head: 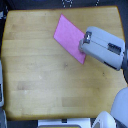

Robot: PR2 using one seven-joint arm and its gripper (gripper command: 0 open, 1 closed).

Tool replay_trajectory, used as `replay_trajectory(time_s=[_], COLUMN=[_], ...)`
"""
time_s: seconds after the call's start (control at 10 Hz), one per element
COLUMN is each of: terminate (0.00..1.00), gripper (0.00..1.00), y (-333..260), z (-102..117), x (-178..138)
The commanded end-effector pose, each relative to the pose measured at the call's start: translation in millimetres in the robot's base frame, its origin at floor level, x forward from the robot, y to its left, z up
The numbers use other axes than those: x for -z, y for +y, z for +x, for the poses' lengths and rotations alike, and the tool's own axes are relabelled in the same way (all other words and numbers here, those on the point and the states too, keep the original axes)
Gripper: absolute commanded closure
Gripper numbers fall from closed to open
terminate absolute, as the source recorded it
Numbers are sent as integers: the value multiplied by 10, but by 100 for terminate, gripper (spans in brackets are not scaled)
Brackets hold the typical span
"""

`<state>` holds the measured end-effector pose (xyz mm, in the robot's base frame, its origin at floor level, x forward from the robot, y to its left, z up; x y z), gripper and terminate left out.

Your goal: Folding a cloth

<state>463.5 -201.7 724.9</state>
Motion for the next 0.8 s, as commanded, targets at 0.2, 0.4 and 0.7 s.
replay_trajectory(time_s=[0.2, 0.4, 0.7], terminate=[0, 0, 0], gripper=[100, 100, 100], y=[-165, -204, -13], z=[89, 194, 382], x=[-198, -484, -843])
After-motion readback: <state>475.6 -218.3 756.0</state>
